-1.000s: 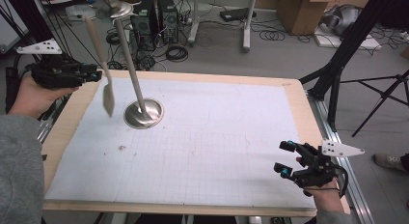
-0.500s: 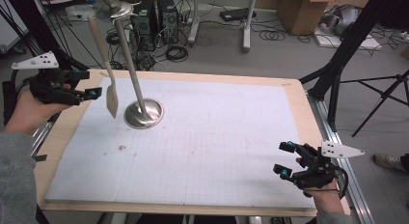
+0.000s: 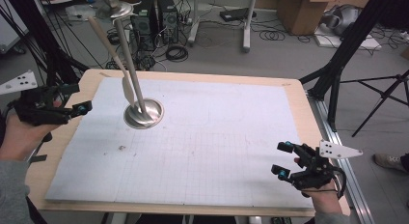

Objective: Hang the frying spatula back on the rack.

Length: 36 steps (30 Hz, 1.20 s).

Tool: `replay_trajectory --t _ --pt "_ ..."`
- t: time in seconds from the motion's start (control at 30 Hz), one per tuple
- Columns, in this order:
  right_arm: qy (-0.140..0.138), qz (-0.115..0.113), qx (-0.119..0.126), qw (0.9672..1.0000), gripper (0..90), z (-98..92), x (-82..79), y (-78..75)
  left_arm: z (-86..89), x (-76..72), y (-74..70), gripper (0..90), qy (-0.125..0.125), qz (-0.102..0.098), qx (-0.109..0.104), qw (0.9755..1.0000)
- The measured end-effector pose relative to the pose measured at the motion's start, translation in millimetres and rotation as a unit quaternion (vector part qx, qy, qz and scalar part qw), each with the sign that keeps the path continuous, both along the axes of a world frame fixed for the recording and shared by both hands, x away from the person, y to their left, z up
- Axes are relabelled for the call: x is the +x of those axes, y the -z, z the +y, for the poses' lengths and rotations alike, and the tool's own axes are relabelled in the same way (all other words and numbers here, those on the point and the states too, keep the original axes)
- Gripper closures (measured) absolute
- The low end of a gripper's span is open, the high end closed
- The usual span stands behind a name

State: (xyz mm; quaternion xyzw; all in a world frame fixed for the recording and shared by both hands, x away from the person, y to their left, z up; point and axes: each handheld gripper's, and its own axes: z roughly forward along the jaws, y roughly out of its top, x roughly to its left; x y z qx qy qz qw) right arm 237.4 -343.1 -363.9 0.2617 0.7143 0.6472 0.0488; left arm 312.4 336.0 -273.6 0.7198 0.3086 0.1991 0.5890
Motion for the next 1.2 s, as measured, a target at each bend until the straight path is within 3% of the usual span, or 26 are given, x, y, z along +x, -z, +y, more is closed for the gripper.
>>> replay_trajectory --t 0.17,0.37,0.6,0.87,1.2 --pt "-0.005 0.0 -0.005 1.0 9.8 2.9 1.6 0.7 -8.6 -15.3 7.9 12.1 0.005 -0.004 0.016 0.9999" --pt "-0.006 -0.002 -0.004 1.0 9.8 3.3 0.8 0.2 -13.7 -27.3 15.5 12.1 0.011 -0.006 0.019 0.9997" --pt "-0.004 -0.001 -0.002 1.0 9.7 4.6 2.1 0.8 -16.5 -45.1 20.4 12.1 0.017 -0.027 -0.003 0.9995" --pt "-0.004 -0.005 0.003 1.0 9.7 5.8 3.4 1.1 -12.3 -66.8 19.6 11.6 -0.01 -0.047 -0.006 0.9988" --pt "0.006 -0.013 0.007 0.9999 9.7 7.8 3.4 1.0 -5.9 -85.8 36.5 8.1 -0.019 -0.043 -0.031 0.9984"
